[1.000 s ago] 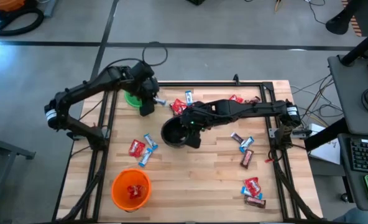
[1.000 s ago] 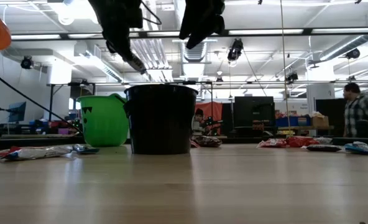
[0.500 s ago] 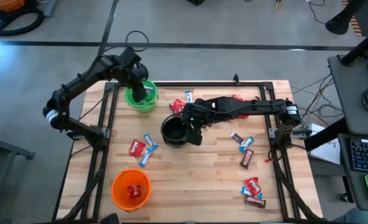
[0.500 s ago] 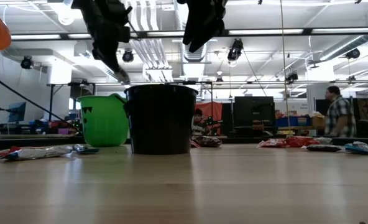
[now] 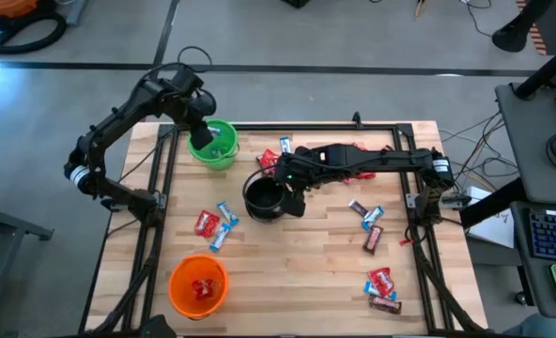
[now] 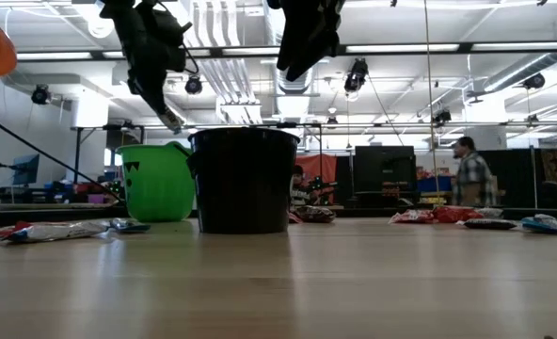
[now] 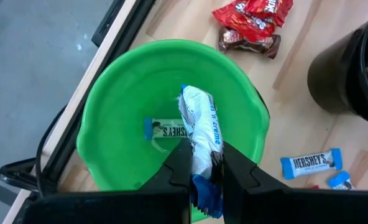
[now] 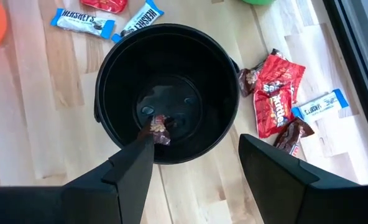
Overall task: Sort candy
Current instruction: Put the white chocolate into the green bucket
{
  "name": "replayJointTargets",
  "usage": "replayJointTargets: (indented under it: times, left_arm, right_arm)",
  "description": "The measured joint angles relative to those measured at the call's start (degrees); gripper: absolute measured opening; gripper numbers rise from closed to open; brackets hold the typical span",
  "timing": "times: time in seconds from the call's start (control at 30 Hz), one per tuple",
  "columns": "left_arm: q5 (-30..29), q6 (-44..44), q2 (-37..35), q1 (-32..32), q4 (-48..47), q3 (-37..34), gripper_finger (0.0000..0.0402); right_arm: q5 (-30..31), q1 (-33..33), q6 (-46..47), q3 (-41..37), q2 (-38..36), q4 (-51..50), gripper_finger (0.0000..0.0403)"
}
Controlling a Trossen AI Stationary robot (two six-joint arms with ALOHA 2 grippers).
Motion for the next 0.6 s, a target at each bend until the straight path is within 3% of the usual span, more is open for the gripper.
replayJointTargets:
  times: [0.3, 0.6]
  left_arm:
    - [0.0, -0.2, 0.0, 0.0, -0.7, 0.0, 0.0033]
    - [-1.8, -6.4, 0.0, 0.0, -1.1, 0.0, 0.0062]
  right_arm:
    - [0.0, 0.0, 0.0, 0.0, 0.0, 0.0, 0.0228]
    - [0.0, 0.0, 1.5, 0.0, 0.0, 0.2, 0.0228]
